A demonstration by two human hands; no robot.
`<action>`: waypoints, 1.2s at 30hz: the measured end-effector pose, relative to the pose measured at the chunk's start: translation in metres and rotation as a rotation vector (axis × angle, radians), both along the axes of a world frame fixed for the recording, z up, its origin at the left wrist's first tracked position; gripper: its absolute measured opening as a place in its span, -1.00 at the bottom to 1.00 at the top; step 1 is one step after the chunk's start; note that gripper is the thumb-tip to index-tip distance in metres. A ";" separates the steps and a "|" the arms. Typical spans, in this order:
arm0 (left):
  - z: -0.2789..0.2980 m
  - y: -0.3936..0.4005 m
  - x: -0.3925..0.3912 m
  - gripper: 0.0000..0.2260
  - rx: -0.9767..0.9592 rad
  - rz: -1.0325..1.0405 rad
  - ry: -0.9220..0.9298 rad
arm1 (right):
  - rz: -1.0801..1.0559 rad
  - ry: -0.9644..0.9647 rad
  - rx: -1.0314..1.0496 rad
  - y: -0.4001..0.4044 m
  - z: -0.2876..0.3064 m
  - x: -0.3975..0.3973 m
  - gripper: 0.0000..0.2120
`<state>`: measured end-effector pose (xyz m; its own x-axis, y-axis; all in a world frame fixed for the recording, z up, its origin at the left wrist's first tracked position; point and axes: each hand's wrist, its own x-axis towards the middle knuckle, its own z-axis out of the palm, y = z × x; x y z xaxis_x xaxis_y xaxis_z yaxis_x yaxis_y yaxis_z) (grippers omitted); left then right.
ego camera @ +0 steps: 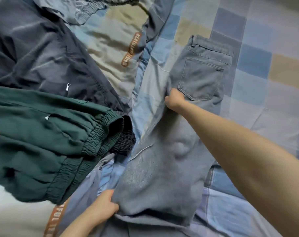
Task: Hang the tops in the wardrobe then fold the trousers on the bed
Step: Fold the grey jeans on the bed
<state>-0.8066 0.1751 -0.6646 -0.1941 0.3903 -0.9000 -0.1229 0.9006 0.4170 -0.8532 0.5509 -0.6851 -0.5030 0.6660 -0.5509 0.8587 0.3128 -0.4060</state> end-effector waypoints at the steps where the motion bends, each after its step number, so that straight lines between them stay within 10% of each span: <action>1: -0.004 -0.005 0.000 -0.86 0.007 -0.006 0.017 | -0.015 -0.055 -0.112 -0.001 -0.005 0.000 -0.68; 13: -0.010 -0.020 0.025 -0.75 -0.056 -0.036 0.148 | 0.013 0.242 0.087 -0.093 0.013 0.167 -0.94; 22: -0.009 -0.029 0.036 -0.83 -0.073 0.432 0.069 | 0.388 -0.144 -0.425 -0.251 0.038 0.351 -0.59; 26: -0.007 -0.028 0.049 -0.92 -0.073 0.322 0.234 | 0.314 -0.162 -0.172 -0.287 0.024 0.368 -0.33; 31: 0.013 -0.031 0.084 -0.93 -0.092 0.540 0.096 | 0.400 -0.406 0.209 -0.274 0.025 0.347 -0.70; 36: 0.024 -0.044 0.097 -0.80 0.004 0.745 0.171 | 0.782 -0.008 -0.161 -0.324 0.080 0.357 -0.88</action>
